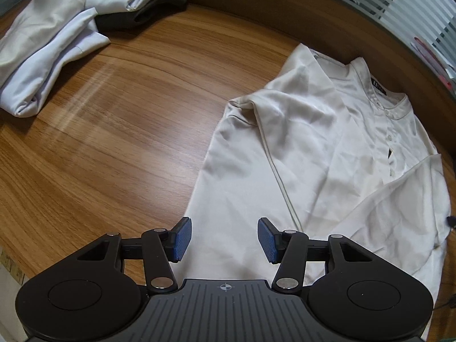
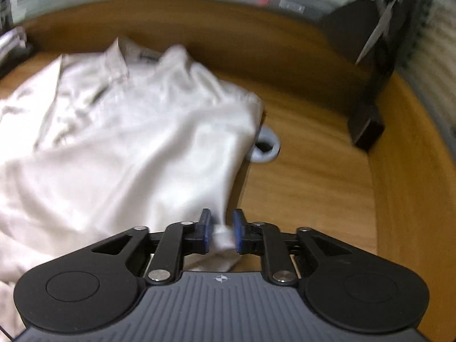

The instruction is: Fold clothes

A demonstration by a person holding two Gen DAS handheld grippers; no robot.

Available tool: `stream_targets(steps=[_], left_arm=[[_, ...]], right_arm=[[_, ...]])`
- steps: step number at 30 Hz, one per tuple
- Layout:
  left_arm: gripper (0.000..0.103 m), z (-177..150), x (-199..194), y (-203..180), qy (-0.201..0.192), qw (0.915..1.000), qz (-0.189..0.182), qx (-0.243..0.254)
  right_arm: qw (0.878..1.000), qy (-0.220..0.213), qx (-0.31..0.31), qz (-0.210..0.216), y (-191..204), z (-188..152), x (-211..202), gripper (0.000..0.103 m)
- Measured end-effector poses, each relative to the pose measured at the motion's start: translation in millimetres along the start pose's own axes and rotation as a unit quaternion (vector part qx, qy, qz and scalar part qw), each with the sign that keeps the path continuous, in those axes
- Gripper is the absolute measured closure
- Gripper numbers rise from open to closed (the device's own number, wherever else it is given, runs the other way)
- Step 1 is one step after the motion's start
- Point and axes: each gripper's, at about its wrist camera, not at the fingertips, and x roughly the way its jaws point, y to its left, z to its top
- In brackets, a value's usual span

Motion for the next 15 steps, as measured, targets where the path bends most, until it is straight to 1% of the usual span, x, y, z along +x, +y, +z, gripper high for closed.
stream_targets(steps=[1, 2, 4, 6, 8, 10, 12, 15], left_arm=[[0.044, -1, -2, 2, -0.004, 1.0, -0.001, 0.0], [0.041, -2, -3, 4, -0.008, 1.0, -0.003, 0.0], [0.041, -6, -7, 9, -0.015, 0.9999, -0.005, 0.001], [0.04, -10, -9, 14, -0.017, 0.9998, -0.003, 0.003], [0.04, -14, -12, 20, -0.017, 0.9998, 0.001, 0.006], [0.039, -17, -14, 25, -0.016, 0.9998, 0.002, 0.009], [0.038, -19, -16, 29, -0.014, 0.9998, 0.004, 0.016], [0.038, -16, -19, 33, -0.008, 0.9993, 0.004, 0.036]], right_arm=[[1.0, -0.012, 0.004, 0.001, -1, 3, -8, 0.053], [1.0, -0.023, 0.007, 0.002, -2, 5, -17, 0.046], [0.999, -0.042, 0.011, 0.004, -4, 8, -34, 0.024], [0.999, -0.051, 0.011, 0.004, -6, 9, -48, 0.014], [0.998, -0.053, 0.011, 0.009, -8, 9, -61, 0.014], [0.999, -0.048, 0.011, 0.014, -7, 7, -71, 0.009], [0.999, -0.044, 0.009, 0.017, -3, 2, -79, 0.006], [0.999, -0.038, 0.006, 0.021, 5, -5, -91, 0.006]])
